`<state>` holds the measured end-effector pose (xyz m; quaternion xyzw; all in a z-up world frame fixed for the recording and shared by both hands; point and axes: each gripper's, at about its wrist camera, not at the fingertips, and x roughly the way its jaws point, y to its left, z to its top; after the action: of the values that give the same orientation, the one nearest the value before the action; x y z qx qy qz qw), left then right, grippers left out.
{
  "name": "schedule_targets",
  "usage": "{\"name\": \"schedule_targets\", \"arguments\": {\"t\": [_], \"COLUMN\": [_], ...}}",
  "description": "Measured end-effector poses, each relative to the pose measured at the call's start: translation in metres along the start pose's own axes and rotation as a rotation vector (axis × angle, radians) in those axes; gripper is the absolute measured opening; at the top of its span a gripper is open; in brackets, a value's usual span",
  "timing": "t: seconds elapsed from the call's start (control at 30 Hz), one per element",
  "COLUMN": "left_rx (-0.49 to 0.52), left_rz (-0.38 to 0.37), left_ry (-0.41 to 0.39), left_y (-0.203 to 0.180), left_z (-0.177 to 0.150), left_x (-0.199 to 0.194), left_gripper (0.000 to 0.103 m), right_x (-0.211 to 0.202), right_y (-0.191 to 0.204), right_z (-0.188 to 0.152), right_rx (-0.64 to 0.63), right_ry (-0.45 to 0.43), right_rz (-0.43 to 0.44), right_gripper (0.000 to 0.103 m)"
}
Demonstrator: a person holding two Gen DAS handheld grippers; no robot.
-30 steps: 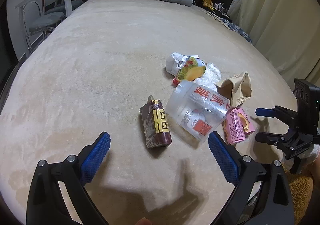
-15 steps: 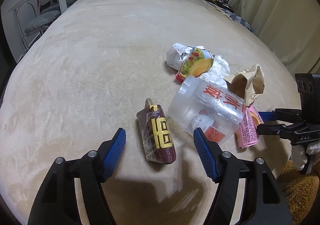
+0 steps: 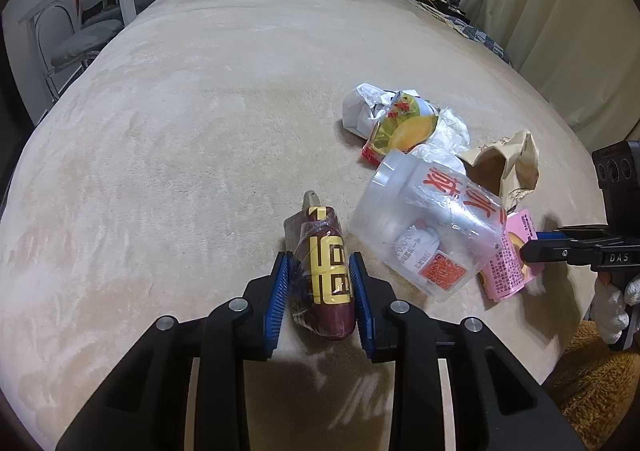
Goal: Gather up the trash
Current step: 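Grasp the brown bottle with the left tool while the right tool grasps the pink packet, then carry the bottle and pink packet down over the black bin with both tools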
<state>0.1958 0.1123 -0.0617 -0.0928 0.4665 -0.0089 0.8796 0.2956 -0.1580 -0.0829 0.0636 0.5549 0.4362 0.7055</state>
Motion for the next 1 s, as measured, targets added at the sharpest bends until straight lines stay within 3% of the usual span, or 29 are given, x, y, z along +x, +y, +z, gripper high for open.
{"name": "schedule_targets", "arguments": {"t": [0.53,1.0], "left_rx": [-0.028,-0.006], "left_rz": [-0.054,-0.091], "left_ry": [-0.099,-0.235], "left_y": [-0.018,-0.057], "left_z": [-0.023,-0.074], "left_x": [-0.055,-0.105], "left_gripper": [0.028,0.028], "right_x": [-0.039,-0.076], "right_y": [0.01,0.029], "right_z": [-0.021,-0.065], "right_rx": [0.046,0.044], "right_ry": [-0.108,-0.241], "right_rz": [0.006,0.006], "right_gripper": [0.022,0.022]}}
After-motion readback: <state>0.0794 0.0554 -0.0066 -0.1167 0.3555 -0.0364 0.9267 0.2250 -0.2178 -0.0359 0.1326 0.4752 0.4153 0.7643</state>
